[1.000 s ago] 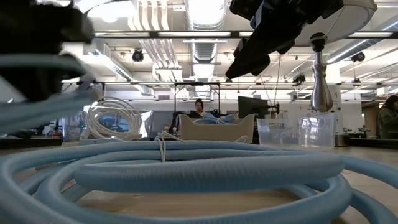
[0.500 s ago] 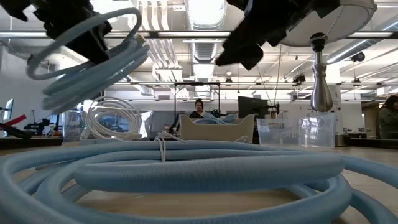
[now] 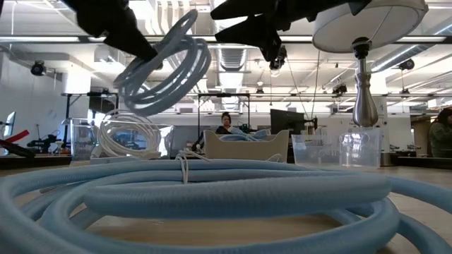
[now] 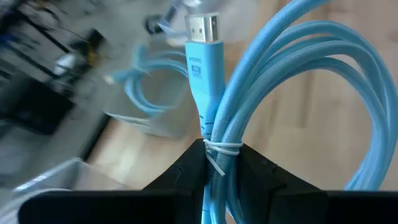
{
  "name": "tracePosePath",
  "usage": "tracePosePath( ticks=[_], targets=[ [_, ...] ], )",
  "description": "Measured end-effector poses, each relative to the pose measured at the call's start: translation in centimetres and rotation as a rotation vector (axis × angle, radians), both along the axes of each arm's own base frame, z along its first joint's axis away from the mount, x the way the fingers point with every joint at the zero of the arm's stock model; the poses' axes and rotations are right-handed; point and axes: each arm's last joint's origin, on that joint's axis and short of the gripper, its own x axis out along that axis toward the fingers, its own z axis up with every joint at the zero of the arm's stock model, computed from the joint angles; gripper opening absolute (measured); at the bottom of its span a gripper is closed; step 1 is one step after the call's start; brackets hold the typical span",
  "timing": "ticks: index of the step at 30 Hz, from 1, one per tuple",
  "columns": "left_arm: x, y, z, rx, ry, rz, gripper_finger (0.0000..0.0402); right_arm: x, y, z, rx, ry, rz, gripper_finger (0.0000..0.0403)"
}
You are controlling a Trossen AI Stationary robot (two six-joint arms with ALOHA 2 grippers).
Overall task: Pick & Place USB Port
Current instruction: Put the left large blue charger cable into the gray bin
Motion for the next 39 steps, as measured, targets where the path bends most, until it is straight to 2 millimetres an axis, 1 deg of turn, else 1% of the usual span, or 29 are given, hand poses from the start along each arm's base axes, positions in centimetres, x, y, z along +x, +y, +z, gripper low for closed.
tracePosePath(
  ticks=[3,8,13,18,25,31,39],
  targets=[
    [0.4,0.1,0.2,0.048,-0.028,0.021,0.0071,0.1,-0.4,0.2,0.001,-0.026,-0.018,0.0199],
    [1.2,0.5,0.1,0.074,-0.040,0.033,0.0071,0.3,-0.7,0.5,-0.007,-0.058,-0.024,0.0199],
    [1.7,1.0,-0.6,0.092,-0.008,0.052,0.0071,0.3,-0.7,0.5,-0.039,-0.058,-0.014,0.0199],
    [2.1,1.0,-1.1,0.098,-0.004,0.061,0.0071,0.3,-0.9,0.7,-0.037,-0.072,-0.020,0.0199],
    [3.1,0.5,-0.1,0.122,-0.064,0.026,0.0071,0.4,-1.8,0.3,-0.044,-0.032,-0.044,0.0199],
    [3.2,0.5,0.0,0.134,-0.070,0.018,0.0071,0.1,-2.2,-0.3,-0.096,0.038,-0.128,0.0199],
    [3.5,0.3,0.4,0.128,-0.097,-0.008,0.0071,0.1,-2.2,-0.5,-0.109,0.058,-0.134,0.0199]
  ],
)
